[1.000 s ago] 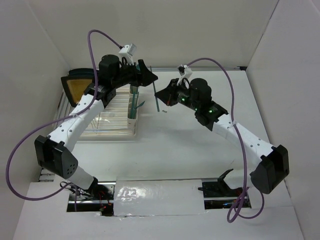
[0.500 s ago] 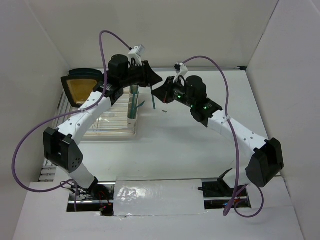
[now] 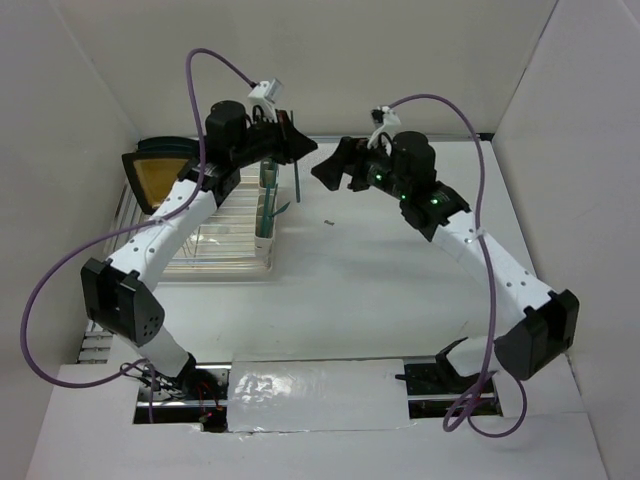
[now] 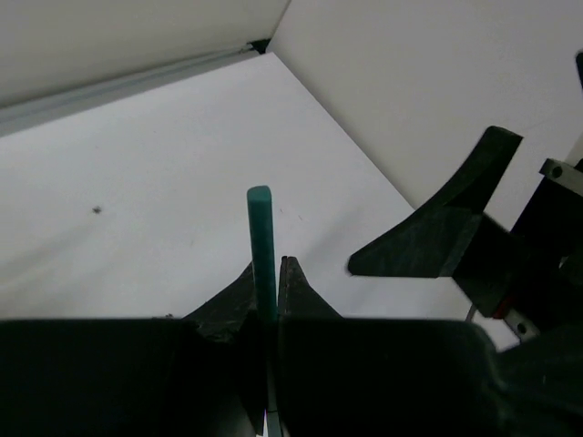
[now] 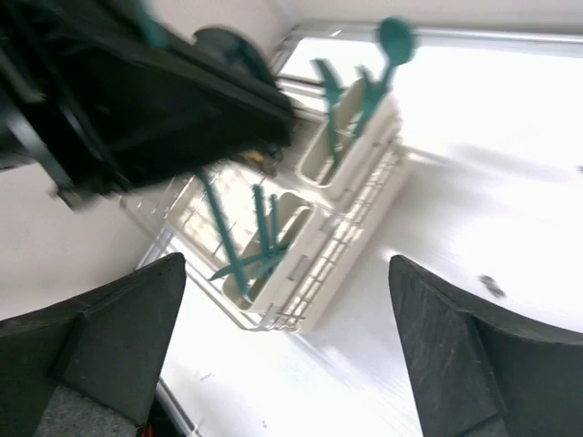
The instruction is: Sort the eating utensils into containers
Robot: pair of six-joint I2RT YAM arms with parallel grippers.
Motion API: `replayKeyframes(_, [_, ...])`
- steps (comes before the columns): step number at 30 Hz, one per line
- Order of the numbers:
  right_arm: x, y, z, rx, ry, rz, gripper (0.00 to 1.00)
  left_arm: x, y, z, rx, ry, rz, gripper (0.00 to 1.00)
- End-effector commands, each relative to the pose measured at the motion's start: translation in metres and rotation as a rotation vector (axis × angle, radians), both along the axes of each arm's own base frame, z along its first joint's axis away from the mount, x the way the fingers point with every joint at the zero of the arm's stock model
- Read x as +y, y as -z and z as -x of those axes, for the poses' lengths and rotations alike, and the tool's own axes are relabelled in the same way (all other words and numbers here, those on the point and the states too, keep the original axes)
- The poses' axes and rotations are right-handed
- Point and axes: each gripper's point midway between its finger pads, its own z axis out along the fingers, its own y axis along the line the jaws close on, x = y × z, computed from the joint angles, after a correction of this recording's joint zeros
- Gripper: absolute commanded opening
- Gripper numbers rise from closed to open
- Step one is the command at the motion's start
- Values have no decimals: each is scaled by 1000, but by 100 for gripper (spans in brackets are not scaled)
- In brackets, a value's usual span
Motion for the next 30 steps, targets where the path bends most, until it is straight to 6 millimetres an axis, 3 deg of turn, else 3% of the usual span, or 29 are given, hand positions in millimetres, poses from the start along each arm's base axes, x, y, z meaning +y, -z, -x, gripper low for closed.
replayKeyframes(1, [-46, -10, 16, -9, 115, 65, 100, 28, -90, 20, -268, -10, 55, 0])
replayKeyframes(4, [-75, -5, 23, 13, 220, 66, 100, 52, -117, 37, -361, -36, 46, 0])
replayKeyframes(5, [-83, 8, 22, 37, 248, 76, 100, 57, -123, 42, -400, -39, 41, 0])
replayKeyframes(8, [-89, 31, 22, 89, 285, 73, 100, 77, -132, 62, -512, -85, -2, 0])
replayKeyframes(10, [-90, 32, 19, 75, 302, 48, 100, 90, -127, 63, -548, -125, -41, 0])
replayKeyframes(12, [-91, 44, 15, 97, 308, 54, 100, 101, -112, 63, -542, -158, -60, 0])
replayKeyframes(13, [-88, 46, 13, 98, 305, 53, 100, 101, -101, 64, -522, -146, -73, 0])
replayKeyframes(16, [-88, 61, -2, 144, 342, 79, 100, 96, -90, 69, -532, -106, -82, 0])
replayKeyframes(20, [-83, 82, -12, 203, 343, 114, 100, 95, -56, 65, -504, -112, -93, 0])
replayKeyframes(22, [-81, 91, -12, 229, 335, 117, 100, 98, -51, 60, -526, -135, -97, 0])
replayKeyframes(24, [-81, 96, -12, 234, 337, 115, 100, 97, -30, 54, -511, -133, -117, 0])
replayKeyframes(25, [-81, 99, -11, 241, 338, 116, 100, 96, -36, 55, -531, -130, -109, 0])
replayKeyframes(30, [-90, 97, -15, 224, 384, 131, 100, 93, -6, 39, -467, -134, -118, 0])
